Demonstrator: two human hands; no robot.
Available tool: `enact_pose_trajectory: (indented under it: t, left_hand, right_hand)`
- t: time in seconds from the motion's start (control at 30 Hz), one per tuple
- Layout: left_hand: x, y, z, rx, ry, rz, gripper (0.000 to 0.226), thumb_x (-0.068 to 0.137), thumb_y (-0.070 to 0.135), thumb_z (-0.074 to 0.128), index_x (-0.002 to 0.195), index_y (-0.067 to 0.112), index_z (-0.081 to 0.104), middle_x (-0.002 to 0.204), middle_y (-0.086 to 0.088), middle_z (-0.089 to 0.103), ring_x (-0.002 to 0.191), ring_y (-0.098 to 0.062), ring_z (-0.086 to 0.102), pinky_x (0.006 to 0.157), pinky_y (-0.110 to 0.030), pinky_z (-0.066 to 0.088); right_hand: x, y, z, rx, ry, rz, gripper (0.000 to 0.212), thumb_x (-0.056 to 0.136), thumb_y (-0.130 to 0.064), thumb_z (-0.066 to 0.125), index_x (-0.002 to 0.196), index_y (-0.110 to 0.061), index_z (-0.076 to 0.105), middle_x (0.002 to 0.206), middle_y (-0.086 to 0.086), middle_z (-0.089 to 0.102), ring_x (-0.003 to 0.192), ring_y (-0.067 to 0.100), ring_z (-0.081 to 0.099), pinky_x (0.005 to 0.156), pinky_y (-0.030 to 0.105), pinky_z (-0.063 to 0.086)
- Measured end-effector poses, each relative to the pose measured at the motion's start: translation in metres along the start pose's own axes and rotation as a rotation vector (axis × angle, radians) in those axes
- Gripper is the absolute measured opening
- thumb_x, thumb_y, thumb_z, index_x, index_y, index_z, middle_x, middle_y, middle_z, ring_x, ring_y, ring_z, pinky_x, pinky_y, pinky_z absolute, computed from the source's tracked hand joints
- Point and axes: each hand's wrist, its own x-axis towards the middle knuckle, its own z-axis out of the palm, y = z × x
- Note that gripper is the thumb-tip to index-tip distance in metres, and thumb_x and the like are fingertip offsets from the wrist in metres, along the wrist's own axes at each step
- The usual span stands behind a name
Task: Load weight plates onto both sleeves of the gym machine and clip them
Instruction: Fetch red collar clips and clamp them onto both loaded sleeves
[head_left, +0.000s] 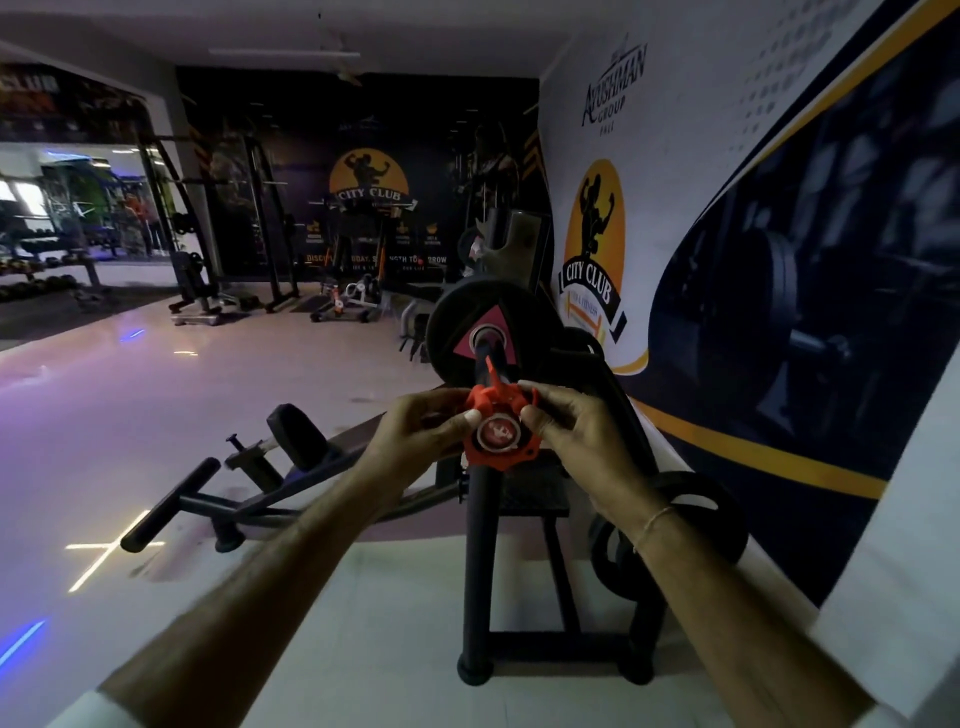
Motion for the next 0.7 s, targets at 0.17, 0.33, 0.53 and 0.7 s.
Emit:
enact_pose_trajectory:
  t: [0.17,0.33,0.53,0.7]
  left_hand:
    - [0.041,-0.019,-0.008,-0.115,0.016,-0.104,0.039,0.092,0.018,0.068,0.128,0.005,0.062,0.119,-0.015,0.069,0.103,-0.024,0.073,0.085,-0.034,0.061]
    - [0.088,-0.038,-0.016,-0.284,-0.019,-0.332,0.043,0.086,0.025,0.071,0.122,0.002,0.063,0.112,-0.016,0.070,0.098,-0.026,0.070,0.096,-0.041,0.056]
    - [0.143,-0.052,-0.024,-0.535,-0.084,-0.583,0.040,0.096,0.028,0.062,0.121,-0.003,0.056,0.103,-0.020,0.068,0.090,-0.026,0.070,0.082,-0.035,0.061]
    - [0.177,-0.060,-0.020,-0.642,-0.063,-0.631,0.053,0.097,0.041,0.059,0.127,-0.003,0.056,0.102,-0.020,0.072,0.090,-0.030,0.073,0.073,-0.040,0.063]
  right_hand:
    - [0.038,0.021,0.006,0.092,0.051,0.052,0.051,0.081,-0.038,0.071,0.128,-0.018,0.070,0.130,-0.001,0.070,0.126,0.012,0.062,0.109,0.038,0.050]
    - [0.082,0.038,0.013,0.150,0.145,0.149,0.030,0.090,-0.017,0.074,0.119,-0.013,0.068,0.112,0.004,0.074,0.099,0.011,0.073,0.075,0.023,0.060]
    - [0.135,0.054,0.018,0.153,0.204,0.270,0.027,0.087,-0.022,0.079,0.104,-0.002,0.072,0.099,0.013,0.077,0.092,0.022,0.076,0.075,0.030,0.062]
    - [0.182,0.060,0.016,0.064,0.154,0.342,0.038,0.084,-0.030,0.082,0.097,0.005,0.073,0.096,0.014,0.079,0.094,0.023,0.076,0.086,0.040,0.063]
